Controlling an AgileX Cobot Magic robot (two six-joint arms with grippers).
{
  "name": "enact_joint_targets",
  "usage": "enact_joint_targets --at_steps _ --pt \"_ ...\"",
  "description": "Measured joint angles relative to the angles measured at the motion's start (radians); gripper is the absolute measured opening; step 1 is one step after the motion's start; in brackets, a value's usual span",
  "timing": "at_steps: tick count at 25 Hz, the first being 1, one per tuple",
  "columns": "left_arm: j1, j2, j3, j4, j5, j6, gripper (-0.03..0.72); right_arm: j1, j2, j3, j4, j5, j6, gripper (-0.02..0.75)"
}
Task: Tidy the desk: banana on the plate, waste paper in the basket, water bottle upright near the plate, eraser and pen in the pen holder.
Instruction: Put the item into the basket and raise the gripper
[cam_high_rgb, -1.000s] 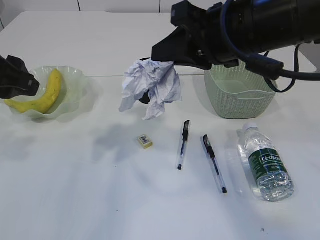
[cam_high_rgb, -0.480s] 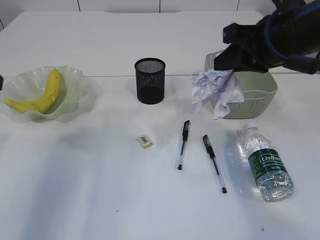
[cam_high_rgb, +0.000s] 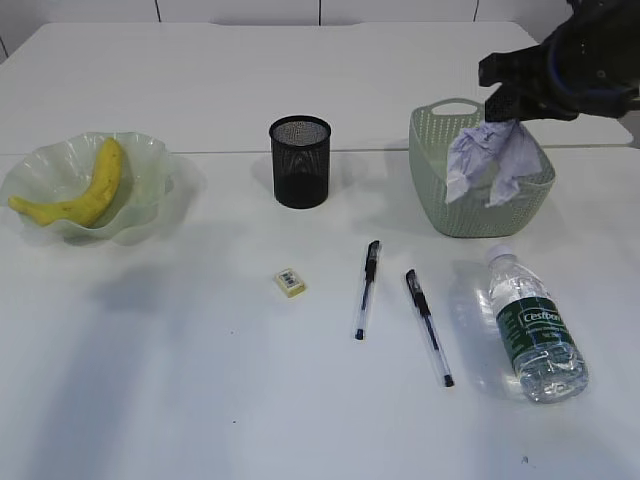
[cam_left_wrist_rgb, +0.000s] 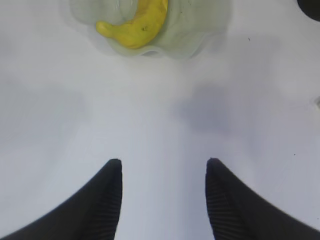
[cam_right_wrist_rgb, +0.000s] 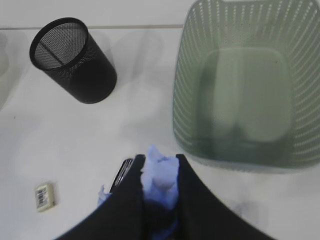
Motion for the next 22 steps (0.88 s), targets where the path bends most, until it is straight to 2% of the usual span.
enact_joint_targets --at_steps 5,14,22 --pt "0.0 0.0 0.0 0.0 0.009 0.0 0.381 -0.002 0.13 -0.157 -0.12 0.002 0.089 0.071" --pt "0.0 0.0 0.0 0.002 0.01 0.0 0.381 -0.002 0.315 -0.427 -0.401 0.018 0.255 0.071" --pt "0.0 0.0 0.0 0.002 0.011 0.0 0.381 -0.002 0.415 -0.473 -0.489 0.022 0.321 0.073"
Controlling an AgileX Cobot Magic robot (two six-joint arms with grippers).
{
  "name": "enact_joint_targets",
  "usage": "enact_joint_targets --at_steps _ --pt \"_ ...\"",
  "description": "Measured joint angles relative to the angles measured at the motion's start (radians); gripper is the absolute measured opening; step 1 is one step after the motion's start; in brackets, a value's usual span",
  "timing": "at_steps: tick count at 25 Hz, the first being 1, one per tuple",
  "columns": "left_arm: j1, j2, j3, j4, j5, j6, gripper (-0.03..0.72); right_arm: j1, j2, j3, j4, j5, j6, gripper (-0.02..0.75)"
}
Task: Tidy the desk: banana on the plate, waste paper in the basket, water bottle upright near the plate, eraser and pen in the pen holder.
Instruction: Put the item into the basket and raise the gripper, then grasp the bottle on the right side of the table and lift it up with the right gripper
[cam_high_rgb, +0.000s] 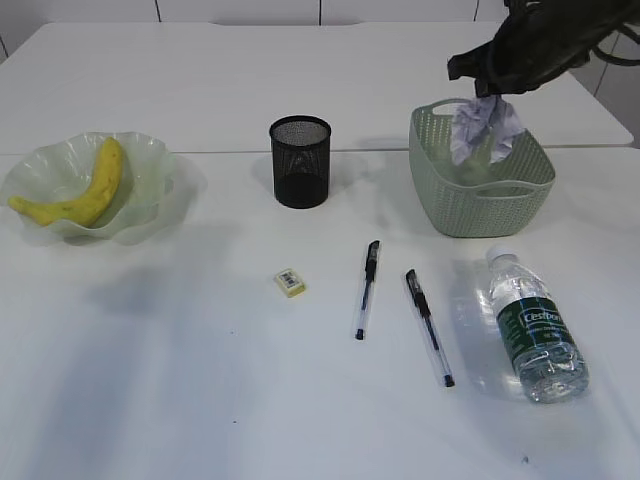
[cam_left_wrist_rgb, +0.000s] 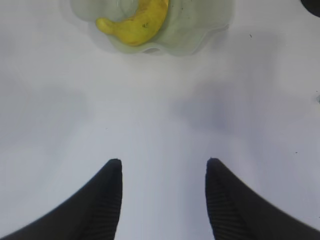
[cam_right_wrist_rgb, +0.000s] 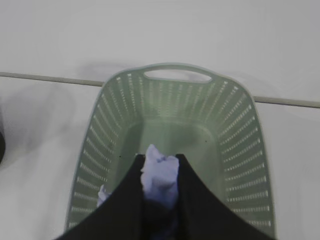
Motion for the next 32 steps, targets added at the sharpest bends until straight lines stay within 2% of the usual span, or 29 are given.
enact_joint_targets --at_steps 4,9,12,17,25,32 --pt "0.0 0.0 0.0 0.0 0.002 0.0 0.381 0.0 0.025 0.0 -0.077 0.009 0.101 0.125" --pt "0.0 0.0 0.0 0.0 0.014 0.0 0.381 0.0 0.028 0.0 -0.155 0.026 0.166 0.333" --pt "0.0 0.0 0.0 0.0 0.016 0.0 0.38 0.0 0.028 0.0 -0.159 0.043 0.173 0.39" --pt "0.0 0.0 0.0 0.002 0.016 0.0 0.378 0.0 0.028 -0.014 -0.16 0.076 0.175 0.407" --pt "0.0 0.0 0.0 0.011 0.018 0.0 0.37 0.0 -0.093 -0.078 -0.15 0.264 0.169 0.407" --pt "0.0 0.0 0.0 0.012 0.047 0.023 0.363 0.0 -0.155 -0.08 -0.028 0.501 0.017 0.407"
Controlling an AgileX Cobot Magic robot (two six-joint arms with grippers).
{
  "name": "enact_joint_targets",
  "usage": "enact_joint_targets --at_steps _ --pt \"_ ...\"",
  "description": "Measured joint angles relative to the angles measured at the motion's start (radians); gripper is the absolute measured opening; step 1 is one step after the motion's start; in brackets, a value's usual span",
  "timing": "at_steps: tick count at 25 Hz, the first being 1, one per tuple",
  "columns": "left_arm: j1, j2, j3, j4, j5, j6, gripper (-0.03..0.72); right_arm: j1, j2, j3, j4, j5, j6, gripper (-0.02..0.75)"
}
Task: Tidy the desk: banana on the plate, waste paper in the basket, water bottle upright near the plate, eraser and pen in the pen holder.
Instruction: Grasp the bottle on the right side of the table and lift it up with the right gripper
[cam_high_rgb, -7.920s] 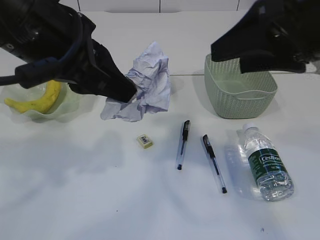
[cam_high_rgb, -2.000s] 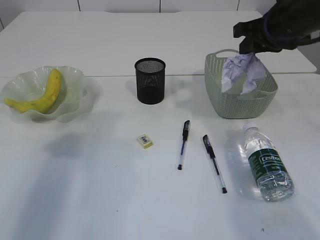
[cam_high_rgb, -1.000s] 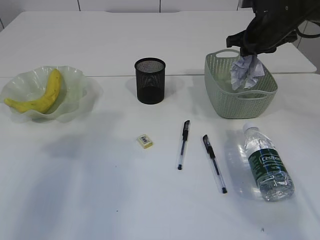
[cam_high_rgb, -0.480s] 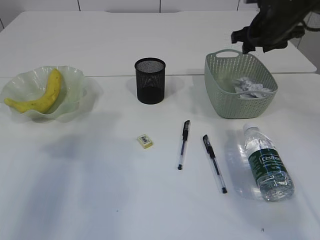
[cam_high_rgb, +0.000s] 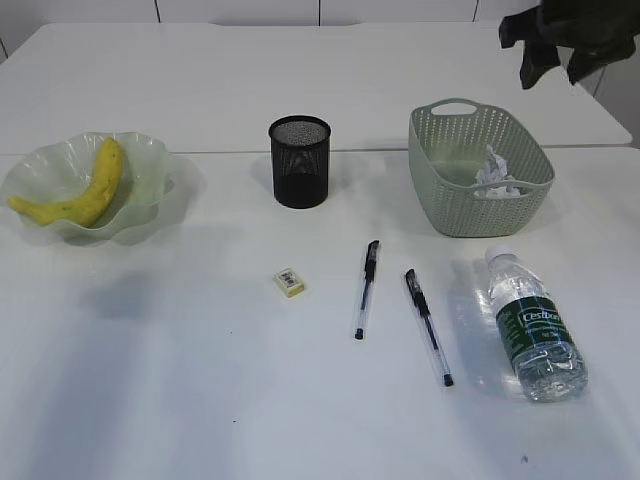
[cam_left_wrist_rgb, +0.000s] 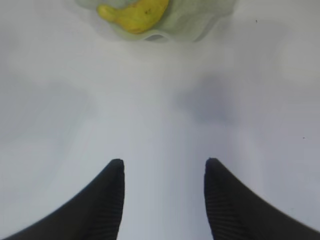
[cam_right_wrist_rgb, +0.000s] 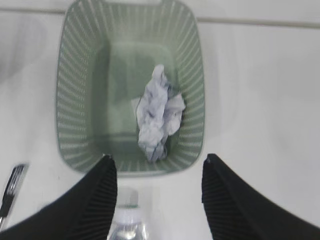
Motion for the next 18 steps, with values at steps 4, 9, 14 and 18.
enact_joint_targets --at_steps 4,9,14,18 --pt "0.0 0.0 0.0 0.002 0.036 0.04 0.361 0.0 -0.008 0.0 0.089 0.123 -0.052 0.407" --pt "0.0 0.0 0.0 0.002 0.064 0.05 0.36 0.0 -0.044 0.031 0.177 0.158 -0.095 0.407" --pt "0.0 0.0 0.0 0.002 0.082 0.052 0.359 0.0 -0.108 0.153 0.184 0.162 -0.102 0.407" --pt "0.0 0.0 0.0 0.002 0.095 0.056 0.359 0.0 -0.128 0.248 0.184 0.162 -0.104 0.407"
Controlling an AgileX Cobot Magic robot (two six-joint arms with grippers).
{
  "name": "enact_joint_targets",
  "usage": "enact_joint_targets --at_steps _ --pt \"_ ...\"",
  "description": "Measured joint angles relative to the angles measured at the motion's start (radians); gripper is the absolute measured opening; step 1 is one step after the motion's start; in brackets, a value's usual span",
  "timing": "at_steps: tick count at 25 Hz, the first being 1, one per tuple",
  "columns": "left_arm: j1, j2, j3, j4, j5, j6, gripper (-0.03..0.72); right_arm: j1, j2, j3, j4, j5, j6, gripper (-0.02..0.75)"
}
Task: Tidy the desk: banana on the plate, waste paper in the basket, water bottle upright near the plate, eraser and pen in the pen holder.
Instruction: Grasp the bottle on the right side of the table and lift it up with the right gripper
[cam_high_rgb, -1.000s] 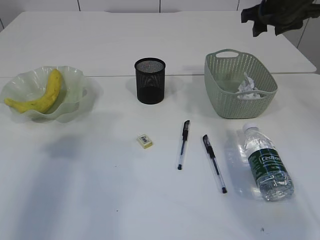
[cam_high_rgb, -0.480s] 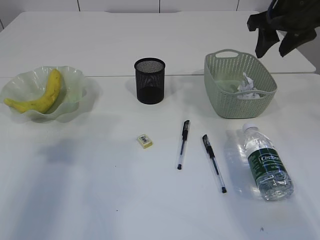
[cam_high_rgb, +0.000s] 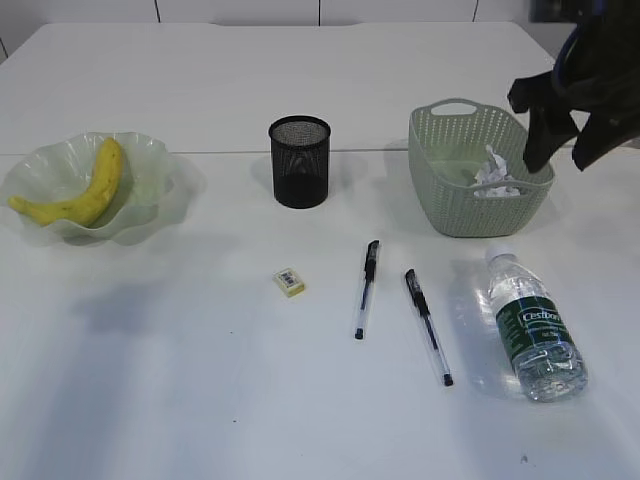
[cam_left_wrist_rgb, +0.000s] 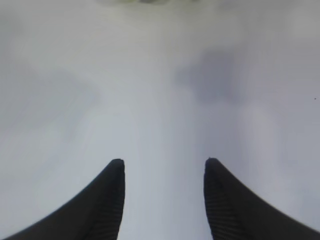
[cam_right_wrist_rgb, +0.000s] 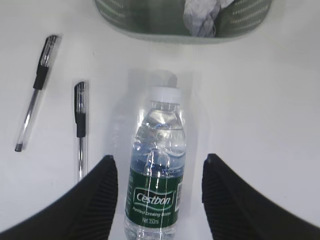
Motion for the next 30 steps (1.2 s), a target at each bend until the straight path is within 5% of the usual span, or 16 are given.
enact_joint_targets --at_steps 7,16,30 --pt "0.0 0.0 0.0 0.0 0.024 0.013 0.359 0.0 0.001 0.092 -0.019 -0.038 0.029 0.41" --pt "0.0 0.0 0.0 0.0 0.029 0.015 0.354 0.0 0.112 0.092 -0.019 -0.063 0.044 0.557" --pt "0.0 0.0 0.0 0.0 0.026 0.015 0.351 0.0 0.234 0.092 0.019 -0.102 0.044 0.567"
